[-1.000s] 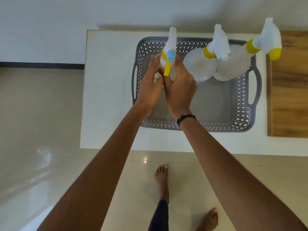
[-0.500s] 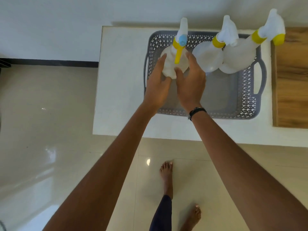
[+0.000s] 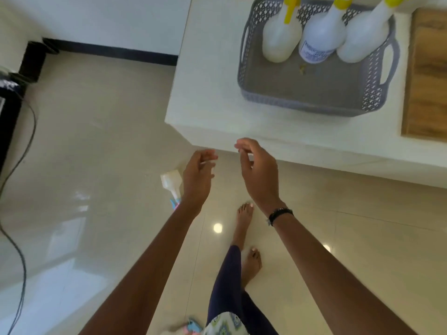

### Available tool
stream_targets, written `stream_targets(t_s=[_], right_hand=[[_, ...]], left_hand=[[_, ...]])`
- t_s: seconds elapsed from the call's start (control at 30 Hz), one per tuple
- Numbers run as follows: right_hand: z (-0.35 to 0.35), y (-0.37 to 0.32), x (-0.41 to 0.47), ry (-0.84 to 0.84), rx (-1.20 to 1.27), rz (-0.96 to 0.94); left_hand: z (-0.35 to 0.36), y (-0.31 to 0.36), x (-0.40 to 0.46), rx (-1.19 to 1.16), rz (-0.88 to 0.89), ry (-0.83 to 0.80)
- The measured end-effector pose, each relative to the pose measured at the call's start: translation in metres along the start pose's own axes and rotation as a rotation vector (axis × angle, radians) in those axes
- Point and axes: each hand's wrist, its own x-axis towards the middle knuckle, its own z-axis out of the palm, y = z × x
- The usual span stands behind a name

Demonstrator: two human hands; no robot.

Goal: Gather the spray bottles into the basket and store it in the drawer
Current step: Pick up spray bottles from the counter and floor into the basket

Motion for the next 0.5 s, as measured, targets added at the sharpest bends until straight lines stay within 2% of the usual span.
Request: stream_targets(t_s=[0.13,0.37,0.5], right_hand=[[0.019,0.014,-0.061,-0.154,-0.074,0.023],[0.072,0.034,-0.137,-0.476,-0.147,0.202],[0.108,0.043,-0.162,-0.616,-0.206,0.273]], left_hand=[[-0.040,-0.072,-0.034,0.036,-0.189,0.028],[-0.101,-0.168,-0.071,-0.015,-0.489,0.152],[-0.125,-0.204,-0.074,-0.035,-0.568,0.155]])
